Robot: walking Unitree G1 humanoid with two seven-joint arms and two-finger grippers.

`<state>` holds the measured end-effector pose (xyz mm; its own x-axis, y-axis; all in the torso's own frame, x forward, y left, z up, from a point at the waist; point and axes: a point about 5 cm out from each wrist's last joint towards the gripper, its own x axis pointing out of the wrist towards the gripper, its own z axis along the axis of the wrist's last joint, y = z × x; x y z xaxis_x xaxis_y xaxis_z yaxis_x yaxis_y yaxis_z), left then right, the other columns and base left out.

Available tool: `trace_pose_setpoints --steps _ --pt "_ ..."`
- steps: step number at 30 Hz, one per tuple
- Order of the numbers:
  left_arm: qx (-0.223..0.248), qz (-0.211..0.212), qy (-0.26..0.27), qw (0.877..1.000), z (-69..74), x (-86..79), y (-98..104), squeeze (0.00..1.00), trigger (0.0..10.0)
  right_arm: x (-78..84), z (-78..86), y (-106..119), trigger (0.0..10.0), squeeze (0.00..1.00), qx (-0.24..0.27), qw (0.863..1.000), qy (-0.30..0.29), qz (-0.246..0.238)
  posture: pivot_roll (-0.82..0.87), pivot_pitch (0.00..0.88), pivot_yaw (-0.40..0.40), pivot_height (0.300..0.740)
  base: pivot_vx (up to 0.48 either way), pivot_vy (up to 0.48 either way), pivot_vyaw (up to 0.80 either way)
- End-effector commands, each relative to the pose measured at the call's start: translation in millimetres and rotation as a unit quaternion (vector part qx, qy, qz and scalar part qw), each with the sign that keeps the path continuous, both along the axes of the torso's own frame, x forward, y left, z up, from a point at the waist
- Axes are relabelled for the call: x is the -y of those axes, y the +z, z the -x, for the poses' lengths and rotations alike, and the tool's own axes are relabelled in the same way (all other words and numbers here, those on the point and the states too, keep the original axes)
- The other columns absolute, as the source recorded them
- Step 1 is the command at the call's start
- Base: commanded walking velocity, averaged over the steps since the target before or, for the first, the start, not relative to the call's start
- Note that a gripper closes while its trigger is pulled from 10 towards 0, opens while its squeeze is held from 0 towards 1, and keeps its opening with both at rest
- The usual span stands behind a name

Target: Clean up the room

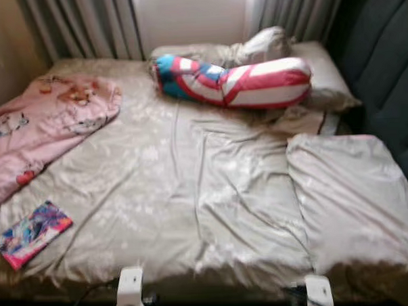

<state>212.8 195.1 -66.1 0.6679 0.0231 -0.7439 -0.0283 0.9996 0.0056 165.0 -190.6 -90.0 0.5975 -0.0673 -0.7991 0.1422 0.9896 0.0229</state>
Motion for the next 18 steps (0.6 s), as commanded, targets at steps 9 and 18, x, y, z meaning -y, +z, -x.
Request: trace_pose_setpoints --steps 9,18 --pt "-0.004 0.001 -0.006 1.000 1.4 3.3 -1.4 0.00 10.0 4.4 5.5 -2.0 10.0 0.00 -0.012 1.000 -0.004 0.003 -0.04 0.057 -0.008 0.740 0.000 0.480 0.00" --pt "-0.004 0.000 -0.006 1.000 1.1 3.1 -1.2 0.00 10.0 3.5 5.0 -1.9 10.0 0.00 -0.011 1.000 -0.004 0.002 -0.04 0.059 -0.008 0.740 0.000 0.480 0.00"
